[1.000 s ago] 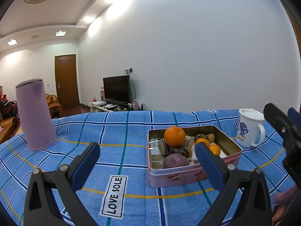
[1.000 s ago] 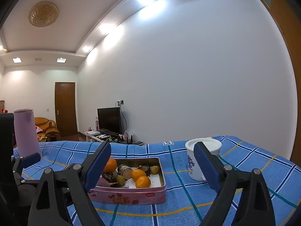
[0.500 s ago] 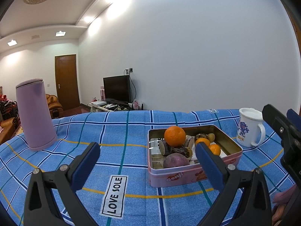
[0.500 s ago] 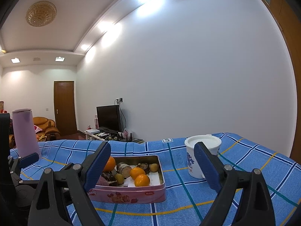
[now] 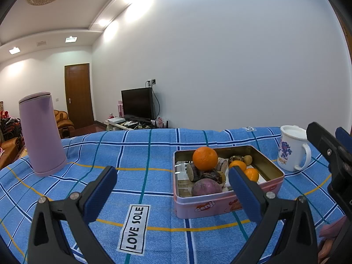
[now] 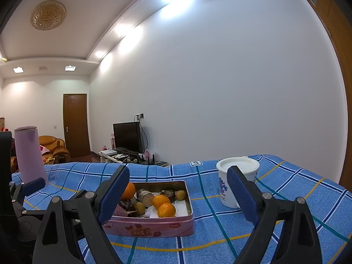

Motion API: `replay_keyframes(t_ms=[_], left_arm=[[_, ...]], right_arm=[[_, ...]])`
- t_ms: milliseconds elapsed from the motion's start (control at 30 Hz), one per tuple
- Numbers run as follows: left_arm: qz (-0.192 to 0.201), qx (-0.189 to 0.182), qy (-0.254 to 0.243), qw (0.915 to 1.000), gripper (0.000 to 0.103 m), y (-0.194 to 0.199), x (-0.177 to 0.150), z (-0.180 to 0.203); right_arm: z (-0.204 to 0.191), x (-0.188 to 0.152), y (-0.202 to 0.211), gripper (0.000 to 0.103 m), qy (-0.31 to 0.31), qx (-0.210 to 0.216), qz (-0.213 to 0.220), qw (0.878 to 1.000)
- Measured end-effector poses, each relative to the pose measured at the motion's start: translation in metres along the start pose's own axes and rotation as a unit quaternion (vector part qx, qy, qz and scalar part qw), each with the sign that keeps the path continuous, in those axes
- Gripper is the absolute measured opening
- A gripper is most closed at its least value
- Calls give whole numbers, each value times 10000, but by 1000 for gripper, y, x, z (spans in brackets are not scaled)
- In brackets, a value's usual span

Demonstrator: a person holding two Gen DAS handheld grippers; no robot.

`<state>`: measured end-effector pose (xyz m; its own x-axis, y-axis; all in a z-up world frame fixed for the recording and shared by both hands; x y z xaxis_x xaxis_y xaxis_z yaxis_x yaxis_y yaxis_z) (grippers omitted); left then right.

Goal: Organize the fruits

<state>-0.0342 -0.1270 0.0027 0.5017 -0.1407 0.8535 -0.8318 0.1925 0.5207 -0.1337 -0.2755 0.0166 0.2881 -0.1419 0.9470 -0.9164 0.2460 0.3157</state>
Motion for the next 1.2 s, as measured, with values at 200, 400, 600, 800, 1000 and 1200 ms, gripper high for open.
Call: replay_keyframes(t_ms=[200, 400, 600, 800, 1000, 1200], left_arm=[[0, 18, 0, 10000, 103, 0, -1, -1], [1, 32, -19, 10000, 103, 1, 0, -1], [0, 37, -26, 10000, 103, 1, -1, -2], [-2, 38, -30, 10000, 103, 1, 0, -1], [-23, 87, -10, 10000, 103, 2, -1, -3], [-40, 180, 1, 9998, 103, 1, -1, -4]], right_arm=[[0, 0, 1, 91, 1, 3, -9, 10000], [0, 0, 1, 91, 13, 11, -17, 10000], [0, 0, 1, 91, 12, 11, -18, 10000], [0, 0, 0, 91, 16, 9, -22, 10000], [1, 0, 0, 91, 19, 13, -26, 10000], [1, 0, 1, 91, 18, 9, -26, 10000]])
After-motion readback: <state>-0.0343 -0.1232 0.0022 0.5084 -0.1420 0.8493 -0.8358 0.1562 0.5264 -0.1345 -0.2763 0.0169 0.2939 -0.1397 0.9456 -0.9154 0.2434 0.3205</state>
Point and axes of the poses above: each gripper's, at about its wrist camera, not at the fingertips, and y roughly against the way its jaws point, z to its right, x to its top, the point moved 2 cm from there along -y, roughly the way its jaws point, and after that the axes turned 14 degrees about -z, right-handed, at the moved point
